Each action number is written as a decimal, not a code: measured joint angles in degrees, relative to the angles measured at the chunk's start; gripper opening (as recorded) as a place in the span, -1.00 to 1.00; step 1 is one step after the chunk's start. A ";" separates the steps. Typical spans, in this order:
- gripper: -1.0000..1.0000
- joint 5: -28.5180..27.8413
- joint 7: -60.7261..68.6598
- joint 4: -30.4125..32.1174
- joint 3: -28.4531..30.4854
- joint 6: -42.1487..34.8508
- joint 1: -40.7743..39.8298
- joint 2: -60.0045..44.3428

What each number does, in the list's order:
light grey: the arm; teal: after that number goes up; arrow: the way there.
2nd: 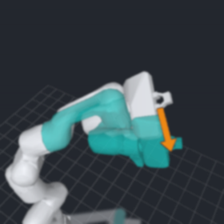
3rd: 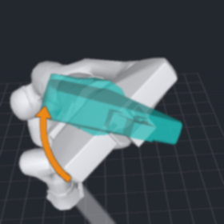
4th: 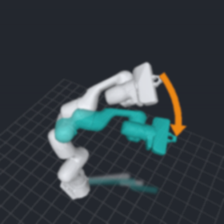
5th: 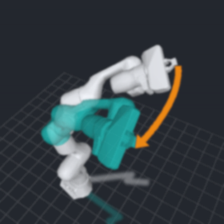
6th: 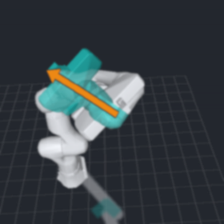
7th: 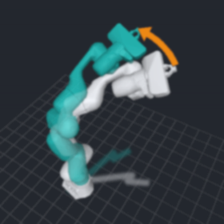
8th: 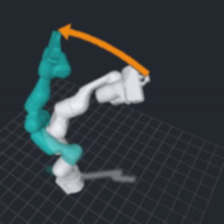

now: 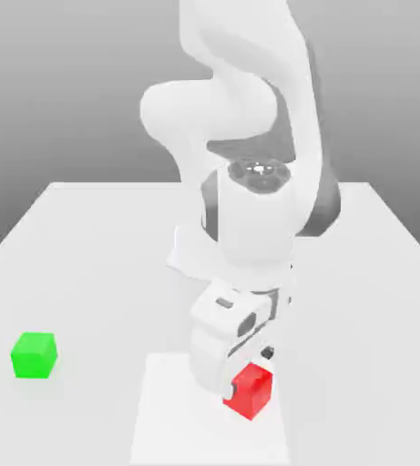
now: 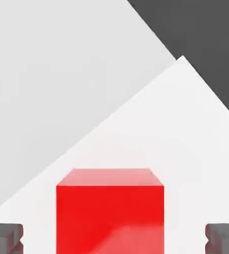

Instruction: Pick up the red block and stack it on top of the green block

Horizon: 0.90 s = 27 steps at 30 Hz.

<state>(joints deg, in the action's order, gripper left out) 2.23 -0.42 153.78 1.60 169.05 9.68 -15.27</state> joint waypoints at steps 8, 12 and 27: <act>-1.00 -0.28 -0.22 0.19 0.07 -1.17 0.02 1.27; -1.00 -1.43 -1.05 1.32 0.43 -7.67 0.11 8.91; -1.00 -3.34 31.40 -0.68 14.78 -16.92 -29.95 16.21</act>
<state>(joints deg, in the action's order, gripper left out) -1.12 30.98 153.09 16.38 152.13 -20.27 0.95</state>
